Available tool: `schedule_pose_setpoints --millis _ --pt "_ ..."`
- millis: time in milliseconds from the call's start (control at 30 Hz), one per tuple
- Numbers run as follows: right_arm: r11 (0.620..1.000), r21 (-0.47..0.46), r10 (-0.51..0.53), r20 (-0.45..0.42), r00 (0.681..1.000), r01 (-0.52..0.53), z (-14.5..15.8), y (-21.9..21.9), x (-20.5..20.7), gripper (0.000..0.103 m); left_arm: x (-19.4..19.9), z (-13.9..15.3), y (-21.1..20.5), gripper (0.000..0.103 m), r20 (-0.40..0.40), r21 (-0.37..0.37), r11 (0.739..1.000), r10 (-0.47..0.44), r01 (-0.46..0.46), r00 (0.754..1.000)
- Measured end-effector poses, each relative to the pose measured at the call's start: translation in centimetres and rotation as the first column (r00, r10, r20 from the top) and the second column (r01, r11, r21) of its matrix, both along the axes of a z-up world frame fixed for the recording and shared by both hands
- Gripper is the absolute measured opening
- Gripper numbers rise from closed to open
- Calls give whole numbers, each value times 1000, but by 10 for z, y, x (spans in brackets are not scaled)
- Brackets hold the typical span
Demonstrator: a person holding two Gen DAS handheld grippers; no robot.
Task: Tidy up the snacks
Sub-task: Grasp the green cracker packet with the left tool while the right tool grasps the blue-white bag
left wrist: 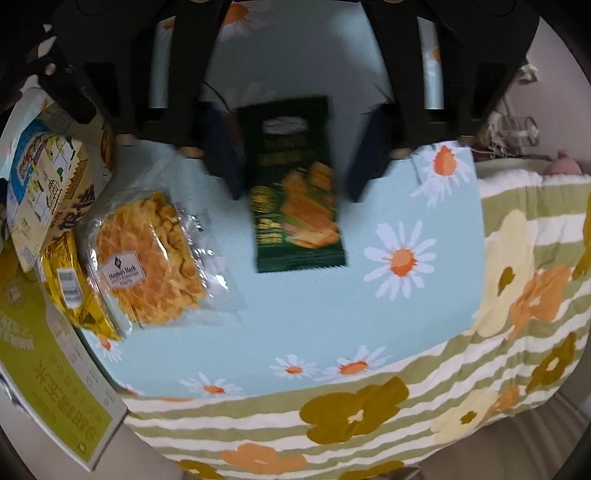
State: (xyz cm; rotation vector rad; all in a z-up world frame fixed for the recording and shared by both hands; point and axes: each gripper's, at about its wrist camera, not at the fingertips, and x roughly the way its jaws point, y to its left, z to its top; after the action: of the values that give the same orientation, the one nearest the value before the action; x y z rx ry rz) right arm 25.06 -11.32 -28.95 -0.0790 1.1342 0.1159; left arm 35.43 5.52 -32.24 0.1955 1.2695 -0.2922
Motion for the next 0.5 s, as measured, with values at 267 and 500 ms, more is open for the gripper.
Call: schedule_pose_setpoints --millis 267,500 --pt "999 -24 42 -18 999 -43 -7 15 9 97 4 2 14 41 -27 -87 996 18 -20 999" --pt "999 5 44 -59 997 -43 -16 16 14 60 2 12 23 41 -16 -112 993 38 -40 999"
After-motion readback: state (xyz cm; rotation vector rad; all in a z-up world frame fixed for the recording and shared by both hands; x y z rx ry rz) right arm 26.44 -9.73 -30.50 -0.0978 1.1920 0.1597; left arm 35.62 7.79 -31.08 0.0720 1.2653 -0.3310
